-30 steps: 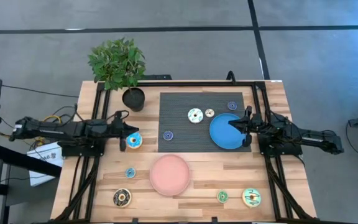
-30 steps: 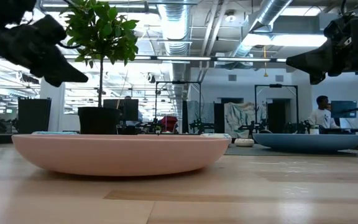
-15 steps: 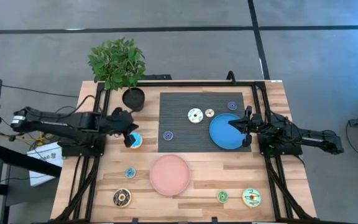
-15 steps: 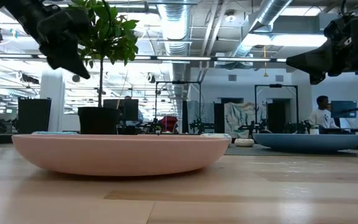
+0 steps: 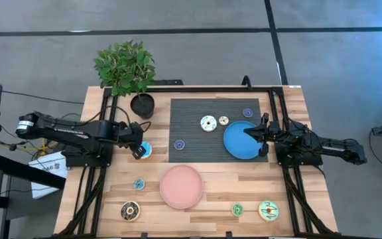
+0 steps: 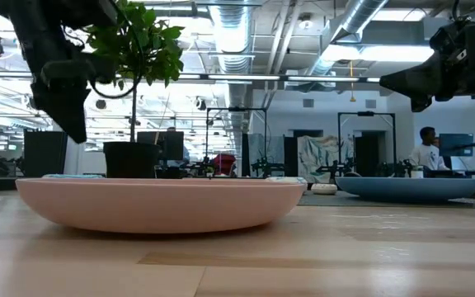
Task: Pick & Place donuts
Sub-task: Put the large blue donut onto the light orange plate, then put the small dark blue donut onto the blue plate
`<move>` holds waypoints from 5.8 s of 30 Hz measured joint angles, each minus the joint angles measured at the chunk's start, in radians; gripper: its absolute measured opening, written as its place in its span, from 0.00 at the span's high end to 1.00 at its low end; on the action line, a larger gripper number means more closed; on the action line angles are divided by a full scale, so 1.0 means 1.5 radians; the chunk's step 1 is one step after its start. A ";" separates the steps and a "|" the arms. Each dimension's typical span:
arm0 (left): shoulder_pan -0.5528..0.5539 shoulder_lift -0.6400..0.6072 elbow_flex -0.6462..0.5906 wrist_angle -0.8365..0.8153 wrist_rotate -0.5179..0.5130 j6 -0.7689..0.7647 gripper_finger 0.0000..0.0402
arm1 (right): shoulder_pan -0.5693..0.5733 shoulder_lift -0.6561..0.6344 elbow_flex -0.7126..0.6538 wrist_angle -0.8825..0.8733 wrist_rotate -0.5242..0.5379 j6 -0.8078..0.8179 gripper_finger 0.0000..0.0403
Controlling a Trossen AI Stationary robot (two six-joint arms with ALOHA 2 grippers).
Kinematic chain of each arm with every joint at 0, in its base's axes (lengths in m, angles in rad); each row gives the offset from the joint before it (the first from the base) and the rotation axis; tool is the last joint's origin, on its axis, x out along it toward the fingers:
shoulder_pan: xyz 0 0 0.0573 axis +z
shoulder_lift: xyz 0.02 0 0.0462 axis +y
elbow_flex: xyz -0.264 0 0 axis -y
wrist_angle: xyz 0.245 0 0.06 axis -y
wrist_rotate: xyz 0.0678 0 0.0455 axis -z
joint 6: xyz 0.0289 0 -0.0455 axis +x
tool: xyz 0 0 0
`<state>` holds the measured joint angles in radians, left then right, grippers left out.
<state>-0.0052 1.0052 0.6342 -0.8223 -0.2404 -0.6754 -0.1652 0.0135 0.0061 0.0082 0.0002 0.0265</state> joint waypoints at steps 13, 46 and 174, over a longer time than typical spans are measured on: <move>0.043 0.129 0.000 0.002 0.035 0.076 0.43 | 0.000 0.000 0.000 0.000 0.000 0.000 1.00; 0.075 0.238 0.001 0.086 0.068 0.141 0.40 | 0.000 0.000 0.000 0.000 0.000 0.000 1.00; -0.264 0.550 0.410 0.082 0.101 -0.009 0.40 | 0.000 0.000 0.000 0.000 0.000 0.000 1.00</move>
<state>-0.4019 1.8304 1.2491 -0.6996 -0.0893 -0.6888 -0.1652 0.0137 0.0061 0.0082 0.0005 0.0263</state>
